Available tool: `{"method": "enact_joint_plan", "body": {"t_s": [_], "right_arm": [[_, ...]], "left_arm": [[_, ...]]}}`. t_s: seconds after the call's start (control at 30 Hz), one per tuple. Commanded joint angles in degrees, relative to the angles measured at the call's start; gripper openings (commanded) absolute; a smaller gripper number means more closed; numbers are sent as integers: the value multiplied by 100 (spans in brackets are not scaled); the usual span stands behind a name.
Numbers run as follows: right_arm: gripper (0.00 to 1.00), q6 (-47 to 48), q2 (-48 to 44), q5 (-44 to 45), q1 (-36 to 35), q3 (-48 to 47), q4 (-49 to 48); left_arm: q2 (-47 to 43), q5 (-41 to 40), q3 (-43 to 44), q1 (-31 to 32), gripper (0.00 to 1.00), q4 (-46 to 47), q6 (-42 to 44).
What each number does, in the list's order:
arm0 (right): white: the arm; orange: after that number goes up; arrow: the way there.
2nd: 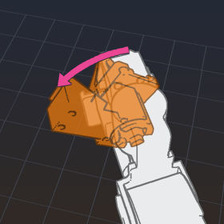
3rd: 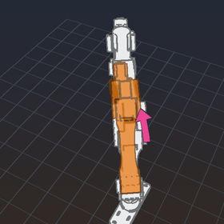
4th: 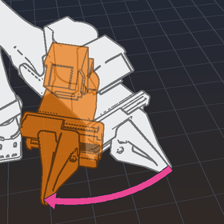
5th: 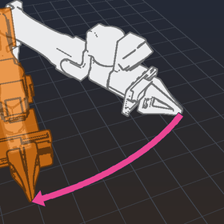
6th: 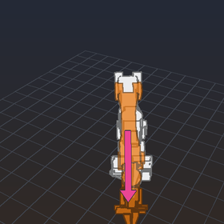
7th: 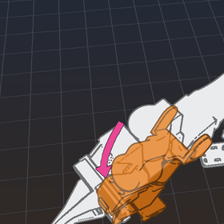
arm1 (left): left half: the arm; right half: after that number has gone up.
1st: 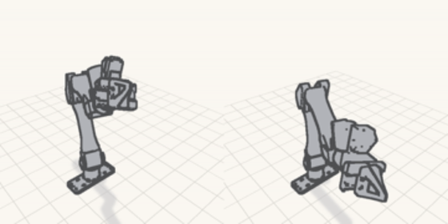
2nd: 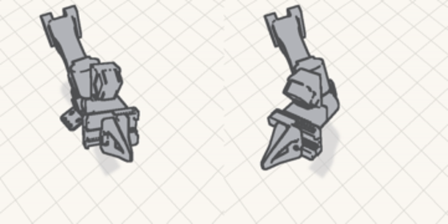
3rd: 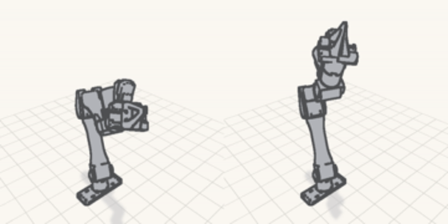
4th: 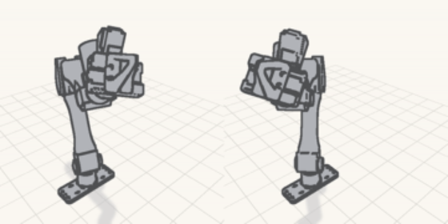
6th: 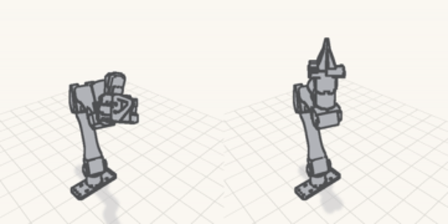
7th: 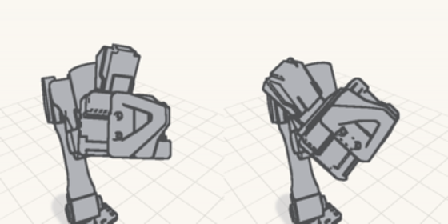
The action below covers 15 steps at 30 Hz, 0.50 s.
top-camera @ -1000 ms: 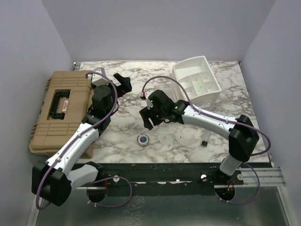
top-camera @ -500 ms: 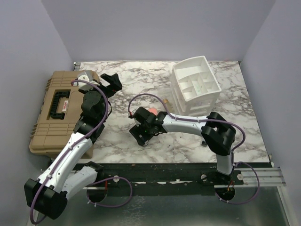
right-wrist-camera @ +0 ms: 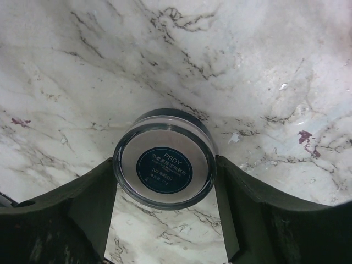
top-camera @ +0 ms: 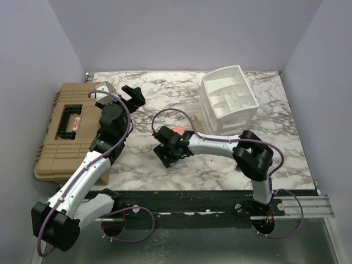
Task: Organize the makeup
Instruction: Move the makeup to the center of the board.
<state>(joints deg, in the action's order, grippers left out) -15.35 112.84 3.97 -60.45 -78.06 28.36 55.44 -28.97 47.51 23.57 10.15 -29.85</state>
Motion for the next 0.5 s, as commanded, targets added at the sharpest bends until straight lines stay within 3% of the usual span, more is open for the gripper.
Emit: {"method": "enact_joint_plan", "body": {"t_s": [0.0,0.17,0.47], "right_arm": [[62,-154,-122,708,-32,18,-66],[56,-226,-622,1120,-31,319,-422],[55,-178,-934,1529,-14,315,-437]], "left_arm": [[118,268,21,-43,99,66,-95],[168,348,-49,-46,99,63,-128],[269,432,-38,-42,99,66,-155]]}}
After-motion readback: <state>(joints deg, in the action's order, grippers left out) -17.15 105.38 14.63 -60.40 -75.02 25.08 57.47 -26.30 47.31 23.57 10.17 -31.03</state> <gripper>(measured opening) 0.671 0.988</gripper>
